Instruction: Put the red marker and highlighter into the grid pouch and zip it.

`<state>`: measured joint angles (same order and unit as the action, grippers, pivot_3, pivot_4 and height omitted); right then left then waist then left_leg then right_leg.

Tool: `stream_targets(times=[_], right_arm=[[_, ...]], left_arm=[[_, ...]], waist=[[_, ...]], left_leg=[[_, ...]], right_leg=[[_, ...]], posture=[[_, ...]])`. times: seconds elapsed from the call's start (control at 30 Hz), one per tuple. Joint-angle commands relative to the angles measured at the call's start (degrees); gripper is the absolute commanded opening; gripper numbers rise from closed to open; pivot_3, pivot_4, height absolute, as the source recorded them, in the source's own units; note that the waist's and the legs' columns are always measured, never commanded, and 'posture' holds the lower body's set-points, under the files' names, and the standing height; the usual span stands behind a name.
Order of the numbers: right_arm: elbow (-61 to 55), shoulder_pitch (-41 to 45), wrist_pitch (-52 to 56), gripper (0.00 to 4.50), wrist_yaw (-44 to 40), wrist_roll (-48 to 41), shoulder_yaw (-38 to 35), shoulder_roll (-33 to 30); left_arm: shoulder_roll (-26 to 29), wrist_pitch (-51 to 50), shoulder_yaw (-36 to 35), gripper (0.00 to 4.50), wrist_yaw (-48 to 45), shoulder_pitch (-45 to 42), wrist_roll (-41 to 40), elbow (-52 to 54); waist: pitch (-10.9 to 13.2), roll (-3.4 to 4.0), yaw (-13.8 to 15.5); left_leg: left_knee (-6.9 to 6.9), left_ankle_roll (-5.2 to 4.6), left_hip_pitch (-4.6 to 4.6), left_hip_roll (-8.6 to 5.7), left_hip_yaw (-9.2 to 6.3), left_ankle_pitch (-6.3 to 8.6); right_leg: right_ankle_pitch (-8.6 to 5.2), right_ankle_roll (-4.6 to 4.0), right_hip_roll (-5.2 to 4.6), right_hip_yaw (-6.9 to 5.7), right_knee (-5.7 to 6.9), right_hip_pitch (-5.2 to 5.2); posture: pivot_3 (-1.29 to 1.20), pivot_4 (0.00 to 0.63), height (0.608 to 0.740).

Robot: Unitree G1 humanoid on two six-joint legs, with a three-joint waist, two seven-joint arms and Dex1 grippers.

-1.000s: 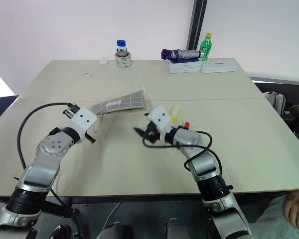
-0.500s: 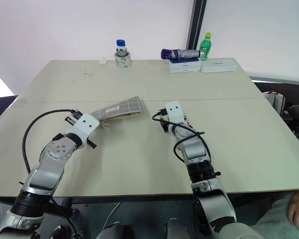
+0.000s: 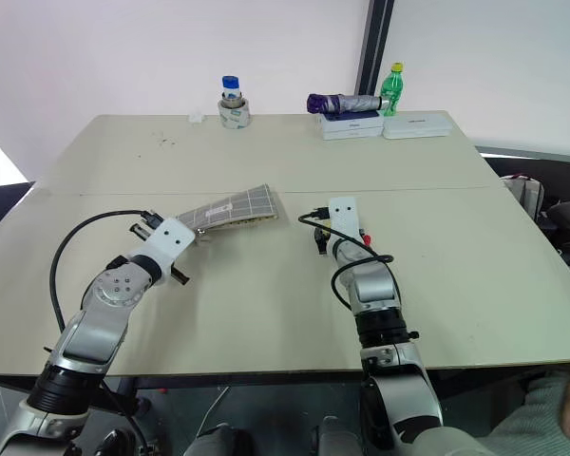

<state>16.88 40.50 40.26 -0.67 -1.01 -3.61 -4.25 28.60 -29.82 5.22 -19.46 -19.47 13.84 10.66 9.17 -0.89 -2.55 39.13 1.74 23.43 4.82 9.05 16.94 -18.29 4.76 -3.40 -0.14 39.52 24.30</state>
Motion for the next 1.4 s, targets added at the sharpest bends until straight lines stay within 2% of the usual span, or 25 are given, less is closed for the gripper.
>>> stream_targets(times=[0.03, 0.13, 0.23, 0.4, 0.57, 0.7, 0.83, 1.0, 1.1, 1.4], right_arm=[[0.8, 1.2, -1.0, 2.19, -0.6, -0.6, -0.4, -0.4], [0.5, 1.5, -1.9, 0.87, -0.8, 0.5, 0.7, -1.5], [-1.6, 1.2, -4.7, 0.87, -3.6, 0.8, 2.5, -3.4], [-8.6, -1.3, -7.4, 0.87, -15.3, -2.2, 4.1, -9.9], [-20.1, -7.1, -9.9, 0.87, -38.6, -12.7, 4.4, -20.5], [-28.6, -9.7, -2.4, 0.87, -47.5, -22.0, 4.9, -24.3], [-30.7, -10.4, 0.2, 0.87, -44.5, -21.4, 9.0, -21.3], [-28.2, -11.5, -3.4, 0.87, -41.2, -15.8, 15.2, -18.7], [-25.0, -10.1, -5.0, 0.87, -38.1, -13.9, 15.3, -16.4], [-20.1, -8.2, -7.3, 0.87, -36.1, -12.0, 14.8, -15.1]], left_arm=[[0.2, 0.5, -0.3, 0.0, 0.3, -1.2, 0.7, 2.0], [0.3, 0.4, -0.2, 0.0, 0.1, -1.1, 0.8, 2.1], [0.3, 0.5, -0.1, 0.0, 0.0, -1.1, 0.8, 2.1], [0.9, 1.3, -0.5, 0.0, -0.4, -1.3, 0.6, 1.4], [1.5, 2.3, -0.7, 0.0, -0.9, -1.8, 0.2, 0.1], [1.7, 3.8, -0.5, 0.0, -1.3, -2.7, 0.0, -1.7], [1.3, 4.6, -0.2, 0.0, -1.4, -3.7, 0.1, -2.5], [0.9, 4.9, 0.1, 0.0, -2.0, -4.3, -0.3, -2.0], [0.8, 5.1, 0.5, 0.0, -2.7, -4.4, -0.5, -1.3], [0.4, 6.8, 1.4, 0.0, -3.9, -3.8, -0.4, 0.1]], waist=[[0.0, 0.0, 0.1], [0.0, 0.0, 0.1], [0.0, 0.0, 0.1], [0.0, 0.0, 0.1], [0.0, 0.0, 0.5], [0.0, 0.0, 0.2], [0.0, -0.01, 0.1], [0.0, -0.01, 0.9], [0.0, -0.01, 1.5], [0.0, -0.01, 1.7]], left_leg=[[0.0, 0.0, 0.0, 0.0, 0.0, 0.0], [0.0, 0.0, 0.0, -0.01, 0.01, 0.0], [0.0, 0.0, 0.0, -0.01, 0.0, 0.0], [-0.03, 0.0, 0.0, -0.01, 0.0, 0.0], [-0.03, -0.01, 0.03, -0.02, -0.01, 0.0], [-0.04, -0.01, 0.03, 0.0, -0.03, 0.01], [-0.03, -0.01, 0.02, 0.03, -0.07, 0.01], [0.0, -0.03, 0.04, -0.02, -0.04, 0.01], [0.02, -0.03, 0.04, -0.02, -0.04, 0.01], [0.03, -0.03, 0.04, -0.02, -0.02, 0.01]], right_leg=[[0.0, 0.0, 0.0, 0.0, 0.0, 0.0], [0.0, 0.0, -0.02, 0.0, 0.0, 0.0], [0.0, 0.0, -0.02, 0.0, 0.0, 0.0], [0.0, 0.0, -0.01, 0.0, -0.04, 0.01], [0.0, 0.0, 0.0, 0.0, -0.11, 0.0], [0.0, 0.0, 0.03, 0.01, -0.14, -0.01], [0.01, -0.01, 0.08, 0.0, -0.11, -0.01], [0.01, -0.01, 0.01, 0.01, -0.14, -0.01], [0.01, -0.01, 0.01, 0.0, -0.14, -0.01], [0.01, -0.01, 0.01, 0.0, -0.14, -0.01]], posture=[[0.0, 0.15, 0.74], [0.0, 0.15, 0.74], [0.0, 0.15, 0.74], [0.0, 0.15, 0.74], [0.0, 0.15, 0.74], [0.0, 0.15, 0.74], [0.0, 0.15, 0.74], [0.0, 0.15, 0.74], [0.0, 0.15, 0.74], [0.0, 0.15, 0.74]])
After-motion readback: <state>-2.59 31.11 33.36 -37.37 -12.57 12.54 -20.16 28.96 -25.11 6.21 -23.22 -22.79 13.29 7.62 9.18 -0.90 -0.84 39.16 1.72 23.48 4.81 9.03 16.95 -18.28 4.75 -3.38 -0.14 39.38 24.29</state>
